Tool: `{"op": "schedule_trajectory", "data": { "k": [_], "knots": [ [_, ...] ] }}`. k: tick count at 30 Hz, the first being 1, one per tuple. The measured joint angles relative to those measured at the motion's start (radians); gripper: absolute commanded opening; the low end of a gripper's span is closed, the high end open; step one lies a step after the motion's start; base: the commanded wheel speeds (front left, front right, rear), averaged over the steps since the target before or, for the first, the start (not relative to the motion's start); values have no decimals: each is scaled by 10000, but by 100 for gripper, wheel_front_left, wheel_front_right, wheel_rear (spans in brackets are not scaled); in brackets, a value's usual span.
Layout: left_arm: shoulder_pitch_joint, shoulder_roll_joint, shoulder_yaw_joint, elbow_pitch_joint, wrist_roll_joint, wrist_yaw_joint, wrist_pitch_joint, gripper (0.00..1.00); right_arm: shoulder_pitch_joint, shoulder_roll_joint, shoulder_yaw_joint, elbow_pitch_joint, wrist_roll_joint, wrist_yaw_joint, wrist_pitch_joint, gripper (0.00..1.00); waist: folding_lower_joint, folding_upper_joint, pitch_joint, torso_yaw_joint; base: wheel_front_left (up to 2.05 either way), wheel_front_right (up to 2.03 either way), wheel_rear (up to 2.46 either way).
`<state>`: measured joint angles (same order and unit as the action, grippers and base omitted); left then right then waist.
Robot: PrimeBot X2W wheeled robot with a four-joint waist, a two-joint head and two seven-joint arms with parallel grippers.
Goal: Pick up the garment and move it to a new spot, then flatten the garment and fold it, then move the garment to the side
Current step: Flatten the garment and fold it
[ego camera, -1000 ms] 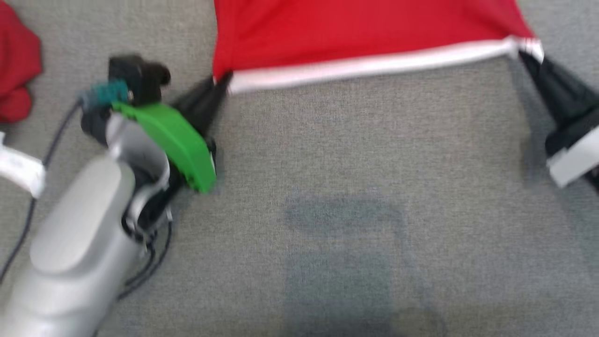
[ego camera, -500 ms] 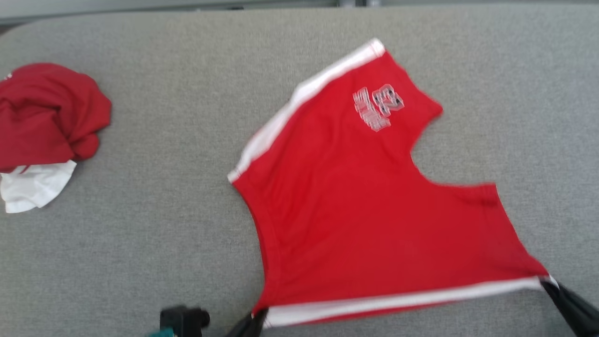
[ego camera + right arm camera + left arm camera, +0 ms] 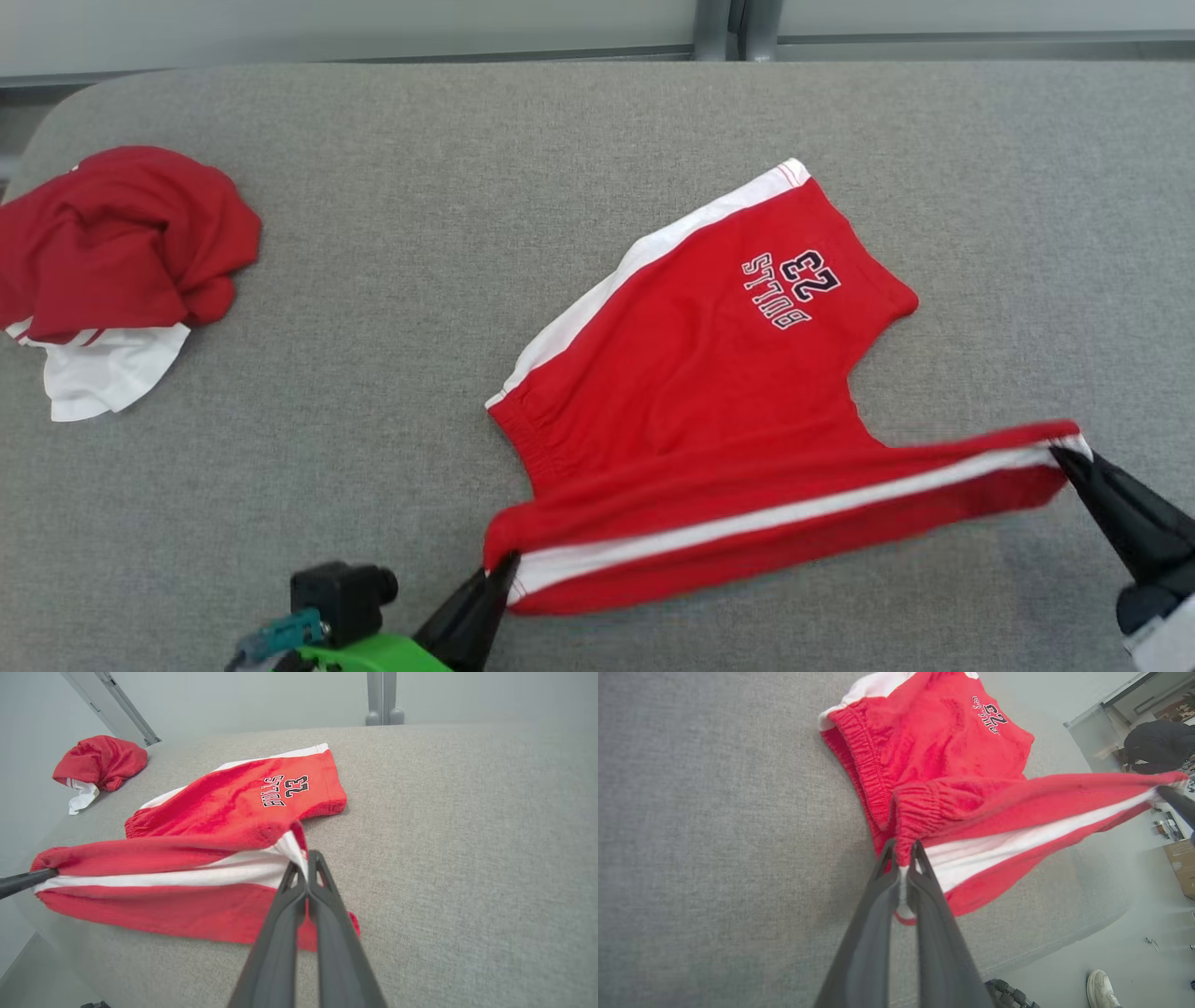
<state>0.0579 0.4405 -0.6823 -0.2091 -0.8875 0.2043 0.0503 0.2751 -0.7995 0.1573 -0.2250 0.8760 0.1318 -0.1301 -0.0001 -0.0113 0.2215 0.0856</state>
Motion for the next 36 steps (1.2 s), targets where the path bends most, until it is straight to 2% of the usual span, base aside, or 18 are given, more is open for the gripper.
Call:
{"op": "schedule_trajectory", "data": {
  "k": [4, 6, 10, 11, 17, 26, 36],
  "knots": [
    [-1198, -81, 359, -228, 8, 270, 491, 0, -2210, 192, 571, -203, -84, -2, 1221, 0, 0, 0, 380, -22, 0, 0, 0],
    [-1920, -339, 428, -245, -12, 397, 844, 0, -3455, 201, 951, 71, -174, -4, 1762, 0, 0, 0, 636, -17, 0, 0, 0],
    [-2951, -884, 420, 0, -92, 577, 1292, 0, -5708, 334, 1751, 995, -368, -4, 2489, 0, 0, 0, 1140, 45, 0, 0, 0],
    [-3398, -1039, 453, 201, 46, 692, 1313, 0, -6777, 460, 2105, 1521, -431, -6, 2673, 0, 1, 0, 1375, 103, 0, 0, 0],
    [-4045, -1768, 679, 815, 23, 918, 1051, 0, -9015, 644, 2987, 3173, -495, -8, 2984, 0, 1, 0, 1800, 542, 0, 0, 0],
    [-4464, -2437, 546, 1770, -23, 723, 713, 0, -10599, 581, 4077, 5112, -512, -8, 3101, 0, 1, 0, 2043, 1321, 0, 0, 0],
    [-5372, -3097, 384, 3361, 234, 541, 169, 0, -11707, 608, 5241, 6299, -435, -8, 2847, 0, 1, 0, 2165, 1832, 0, 0, 0]
  ]
}}
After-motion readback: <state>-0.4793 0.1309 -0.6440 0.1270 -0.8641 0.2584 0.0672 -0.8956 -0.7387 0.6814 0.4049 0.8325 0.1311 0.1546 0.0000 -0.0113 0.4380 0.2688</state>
